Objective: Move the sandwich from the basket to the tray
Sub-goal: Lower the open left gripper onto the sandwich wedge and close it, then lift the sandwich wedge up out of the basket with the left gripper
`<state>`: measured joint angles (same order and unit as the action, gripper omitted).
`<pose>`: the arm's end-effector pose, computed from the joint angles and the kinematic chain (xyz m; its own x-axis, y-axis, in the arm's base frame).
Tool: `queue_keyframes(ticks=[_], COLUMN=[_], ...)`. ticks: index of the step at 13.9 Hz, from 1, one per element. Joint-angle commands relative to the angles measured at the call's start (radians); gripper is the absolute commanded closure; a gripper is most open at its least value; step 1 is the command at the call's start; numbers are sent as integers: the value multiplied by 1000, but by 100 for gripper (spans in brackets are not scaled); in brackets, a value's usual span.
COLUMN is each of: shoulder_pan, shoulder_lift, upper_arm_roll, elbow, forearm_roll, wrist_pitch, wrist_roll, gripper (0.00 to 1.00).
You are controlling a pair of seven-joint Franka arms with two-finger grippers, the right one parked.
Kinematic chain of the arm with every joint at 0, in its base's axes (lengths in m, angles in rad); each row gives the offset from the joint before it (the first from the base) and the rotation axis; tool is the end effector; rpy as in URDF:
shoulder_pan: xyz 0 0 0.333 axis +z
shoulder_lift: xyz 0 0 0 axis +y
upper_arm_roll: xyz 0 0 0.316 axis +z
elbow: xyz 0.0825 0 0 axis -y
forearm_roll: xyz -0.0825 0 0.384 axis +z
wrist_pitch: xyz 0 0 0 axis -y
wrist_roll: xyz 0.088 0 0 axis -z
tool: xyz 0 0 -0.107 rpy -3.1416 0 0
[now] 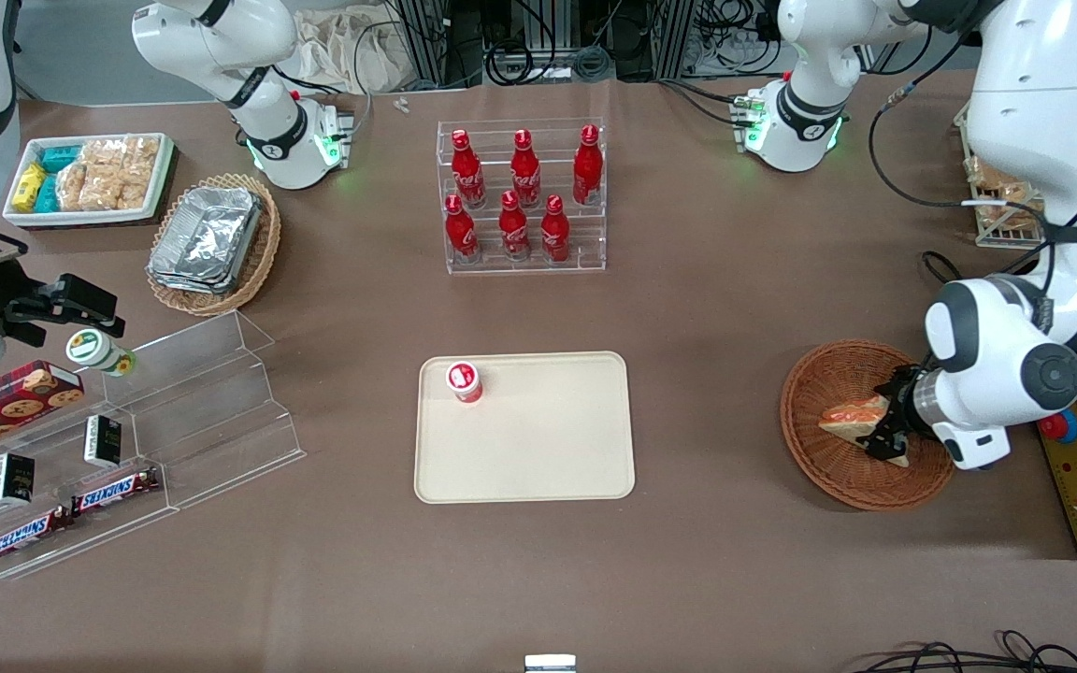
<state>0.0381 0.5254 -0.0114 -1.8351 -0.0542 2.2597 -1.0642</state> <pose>0.6354 0.0159 0.2351 0.4235 0.9017 -0.0876 0.9005 -0.4295 -0.0674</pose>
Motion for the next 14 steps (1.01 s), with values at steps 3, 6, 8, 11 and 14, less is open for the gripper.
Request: queue_keyframes(ticks=[3, 6, 8, 11, 14], shoulder_pan=[3, 0, -1, -7, -9], shoulder_lift=[-21, -122, -209, -255, -249], upper_arm_roll=[-5, -5, -5, -28, -152], elbow=[28, 37, 63, 198, 286], forearm_roll=[-38, -35, -35, -38, -1], wrist_pitch=[35, -78, -194, -469, -588], wrist_roll=[-128, -74, 11, 240, 421], gripper=[100, 100, 100, 100, 100])
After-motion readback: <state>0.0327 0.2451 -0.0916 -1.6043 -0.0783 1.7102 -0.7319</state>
